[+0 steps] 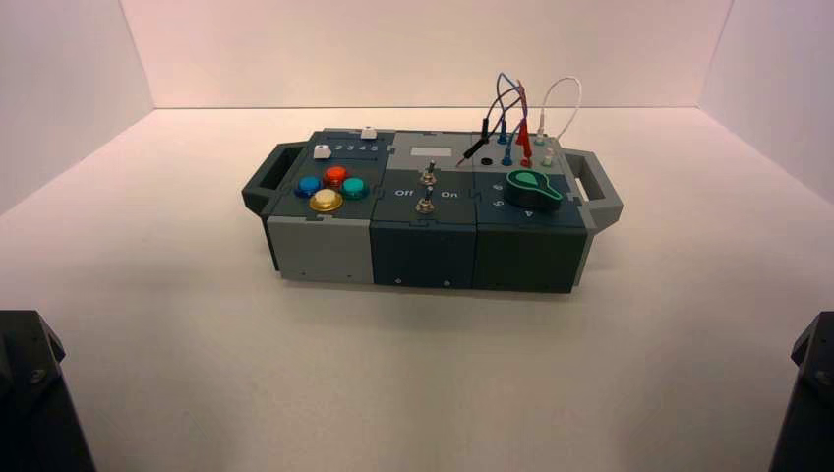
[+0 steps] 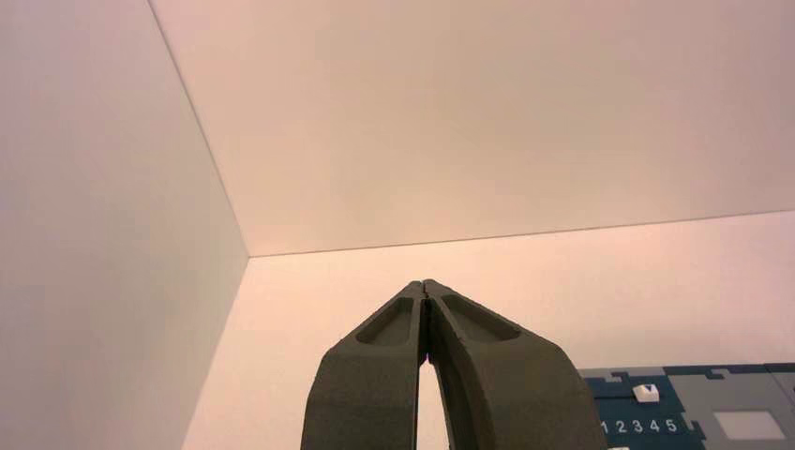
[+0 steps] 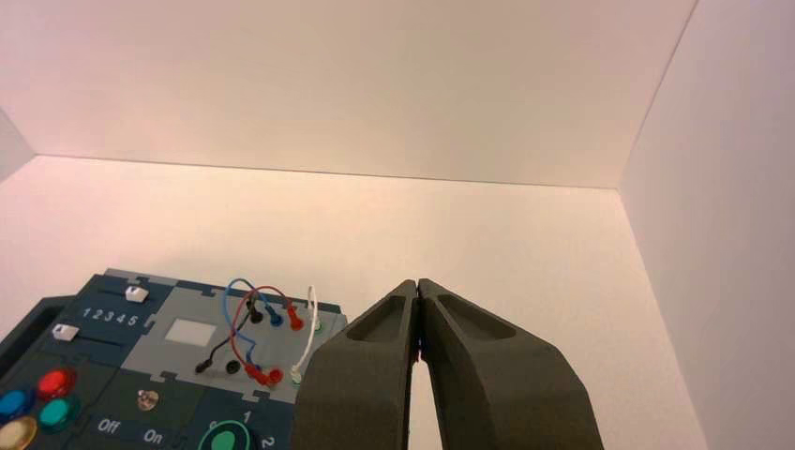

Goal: Flip the bottom switch off with the left gripper.

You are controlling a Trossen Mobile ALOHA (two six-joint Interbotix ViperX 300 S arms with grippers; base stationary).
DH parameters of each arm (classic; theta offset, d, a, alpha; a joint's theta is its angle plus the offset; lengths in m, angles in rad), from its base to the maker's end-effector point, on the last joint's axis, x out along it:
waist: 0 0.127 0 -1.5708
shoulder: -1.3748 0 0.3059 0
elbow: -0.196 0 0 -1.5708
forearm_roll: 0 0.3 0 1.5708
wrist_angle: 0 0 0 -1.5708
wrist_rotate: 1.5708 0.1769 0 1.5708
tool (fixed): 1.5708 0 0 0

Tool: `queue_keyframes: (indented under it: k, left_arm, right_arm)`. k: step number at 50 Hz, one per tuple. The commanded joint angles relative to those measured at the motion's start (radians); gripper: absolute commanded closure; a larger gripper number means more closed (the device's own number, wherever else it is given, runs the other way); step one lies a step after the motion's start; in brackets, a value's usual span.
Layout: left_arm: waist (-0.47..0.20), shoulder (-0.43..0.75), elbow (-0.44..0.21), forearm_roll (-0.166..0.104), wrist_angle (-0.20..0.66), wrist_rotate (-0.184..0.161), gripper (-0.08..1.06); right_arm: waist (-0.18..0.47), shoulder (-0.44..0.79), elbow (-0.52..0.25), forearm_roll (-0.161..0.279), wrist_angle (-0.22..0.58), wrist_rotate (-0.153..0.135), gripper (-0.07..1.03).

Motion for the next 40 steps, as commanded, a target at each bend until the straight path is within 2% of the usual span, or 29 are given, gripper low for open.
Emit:
queue_keyframes:
  k: [1,11,16,26,33,34,40]
  left_arm:
    - [-0.009,0.003,-0.012,0.002,-0.003,0.002,1.01]
    - [-0.009,0.015,-0.005,0.002,0.003,0.008,1.01]
    - [-0.026,0.028,-0.020,0.002,0.044,0.006,1.01]
    - [-0.140,0.049,-0.063,-0.003,0.316,0.003,1.01]
    - [-0.222,0.057,-0.089,-0.005,0.456,0.005,1.01]
    - [-0.222,0.057,-0.089,-0.005,0.456,0.005,1.01]
    - [-0.333,0.054,-0.114,-0.009,0.586,0.005,1.01]
  right_arm:
    - [0.003,0.009,-0.038,0.003,-0.002,-0.002,0.99]
    - [0.003,0.008,-0.035,0.002,-0.003,-0.002,0.99]
    - [0.003,0.008,-0.034,0.003,0.002,0.000,0.99]
    - [0.003,0.032,-0.041,0.005,0.026,0.003,0.99]
    - [0.003,0.066,-0.051,0.006,0.040,0.003,0.99]
    - [0.003,0.066,-0.051,0.006,0.040,0.003,0.99]
    - [0.003,0.115,-0.061,0.008,0.071,0.003,0.99]
